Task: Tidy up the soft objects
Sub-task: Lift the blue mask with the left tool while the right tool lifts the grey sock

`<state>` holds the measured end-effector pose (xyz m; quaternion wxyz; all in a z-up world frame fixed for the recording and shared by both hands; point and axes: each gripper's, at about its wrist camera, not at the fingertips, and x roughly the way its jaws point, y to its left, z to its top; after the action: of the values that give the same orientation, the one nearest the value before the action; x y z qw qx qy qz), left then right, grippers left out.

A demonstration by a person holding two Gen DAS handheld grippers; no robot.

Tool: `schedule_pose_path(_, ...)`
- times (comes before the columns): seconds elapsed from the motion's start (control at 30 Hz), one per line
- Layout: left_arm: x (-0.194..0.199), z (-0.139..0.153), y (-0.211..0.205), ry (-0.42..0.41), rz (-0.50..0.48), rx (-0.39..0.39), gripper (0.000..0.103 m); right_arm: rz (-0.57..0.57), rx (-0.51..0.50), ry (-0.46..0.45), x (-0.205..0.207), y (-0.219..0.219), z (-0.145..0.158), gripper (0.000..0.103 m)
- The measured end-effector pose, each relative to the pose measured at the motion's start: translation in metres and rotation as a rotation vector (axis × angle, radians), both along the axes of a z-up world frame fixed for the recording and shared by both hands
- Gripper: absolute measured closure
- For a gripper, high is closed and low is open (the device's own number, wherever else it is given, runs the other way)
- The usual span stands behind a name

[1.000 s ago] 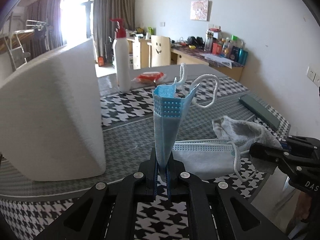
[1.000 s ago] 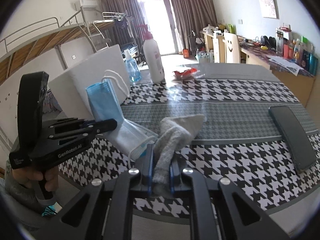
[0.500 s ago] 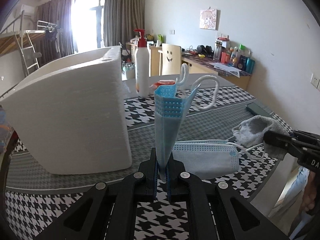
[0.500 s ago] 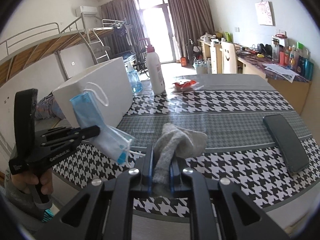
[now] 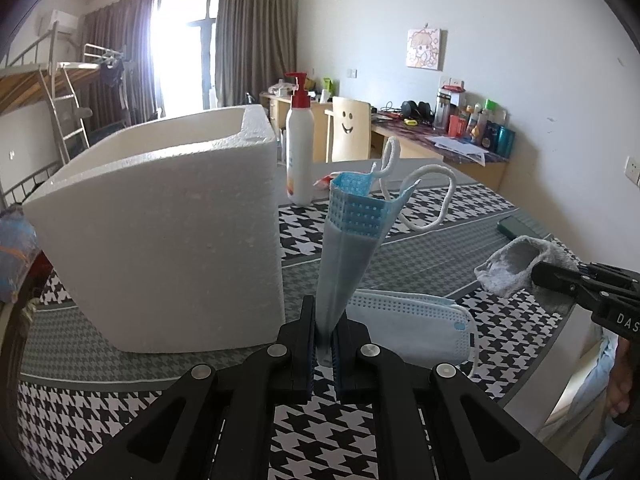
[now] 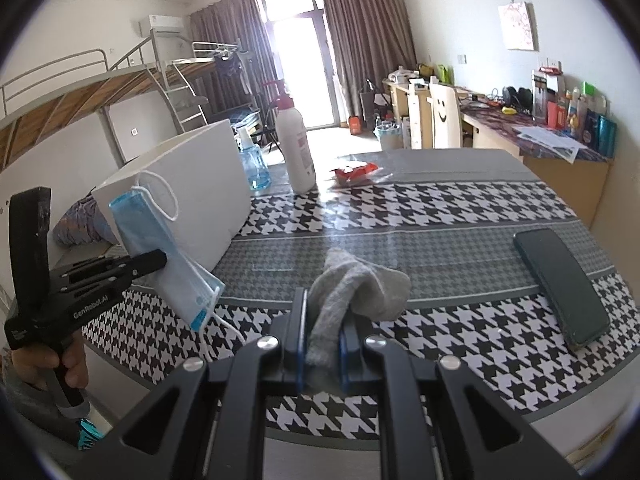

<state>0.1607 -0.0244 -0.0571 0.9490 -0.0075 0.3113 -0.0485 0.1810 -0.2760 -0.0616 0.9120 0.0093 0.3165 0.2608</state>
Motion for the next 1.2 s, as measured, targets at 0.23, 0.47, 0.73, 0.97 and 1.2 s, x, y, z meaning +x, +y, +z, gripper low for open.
schedule_pose_path(0.23,-0.007,0.007,0.005,-0.028,0.003,-0.004,0.096,-0.004,-0.001,-0.018,-0.001,-0.001,0.005,0.087)
schedule_pose_path(0.47,-0.011,0.011,0.005,-0.057,-0.002,0.001,0.096,0.012,-0.005,-0.037,-0.006,0.007,0.009,0.087)
schedule_pose_path(0.73,-0.015,0.018,0.007,-0.089,-0.007,0.006,0.096,0.028,-0.008,-0.064,-0.008,0.014,0.017,0.087)
schedule_pose_path(0.97,-0.013,0.026,0.006,-0.105,-0.026,0.005,0.096,0.037,-0.013,-0.098,-0.010,0.020,0.025,0.087)
schedule_pose_path(1.2,-0.008,0.035,0.005,-0.115,-0.029,0.009,0.096,0.039,-0.020,-0.128,-0.009,0.027,0.034,0.087)
